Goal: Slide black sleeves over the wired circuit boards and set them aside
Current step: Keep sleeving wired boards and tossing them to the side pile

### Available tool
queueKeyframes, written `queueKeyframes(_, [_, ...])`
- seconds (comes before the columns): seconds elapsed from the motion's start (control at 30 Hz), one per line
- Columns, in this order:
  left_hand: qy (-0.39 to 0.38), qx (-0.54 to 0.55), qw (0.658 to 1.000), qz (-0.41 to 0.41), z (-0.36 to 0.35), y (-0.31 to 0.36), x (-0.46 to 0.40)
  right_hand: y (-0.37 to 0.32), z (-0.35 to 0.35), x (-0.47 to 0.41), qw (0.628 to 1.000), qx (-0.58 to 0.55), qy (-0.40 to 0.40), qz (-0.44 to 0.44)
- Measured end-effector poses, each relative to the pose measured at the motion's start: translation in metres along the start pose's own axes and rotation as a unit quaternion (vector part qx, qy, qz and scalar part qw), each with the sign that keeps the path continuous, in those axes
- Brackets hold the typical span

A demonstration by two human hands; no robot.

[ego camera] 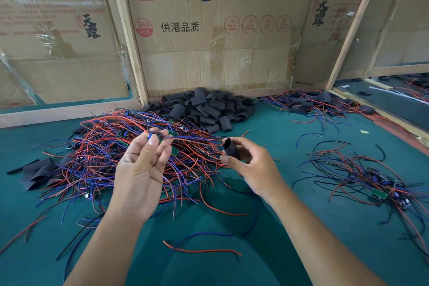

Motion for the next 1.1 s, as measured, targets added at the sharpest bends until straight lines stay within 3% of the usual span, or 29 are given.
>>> queueKeyframes(0.23, [0.001, -0.007, 1.0, 0.003, -0.002, -0.001, 0.001, 0.001, 0.001, 0.0, 1.0, 0.001, 0.004, 0.001])
queueKeyframes(0.63, [-0.014, -0.033, 0.999, -0.007, -0.003, -0.007, 0.002, -0.007, -0.002, 0.007, 0.97, 0.195, -0.026, 0.145])
queueKeyframes(0.77, [-0.017, -0.035, 0.999, -0.013, -0.004, -0.008, 0.003, -0.011, -0.002, 0.008, 0.969, 0.195, -0.016, 0.149])
queueKeyframes(0.9, [-0.034, -0.05, 0.998, -0.01, -0.006, -0.011, 0.005, -0.016, -0.001, 0.009, 0.969, 0.197, -0.017, 0.149])
queueKeyframes(1.1, [-0.093, -0.117, 0.989, 0.018, -0.01, -0.028, 0.012, -0.026, -0.006, 0.012, 0.938, 0.285, -0.006, 0.196])
Point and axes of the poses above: each hand's wrist, its own x-axis away from the middle knuckle, its own z-axis out of the back of the hand, y = z × x, the point moved 1 cm from there along -x, towards the middle knuckle, and after that the axes turned 6 degrees about x, right-handed, at the moved point
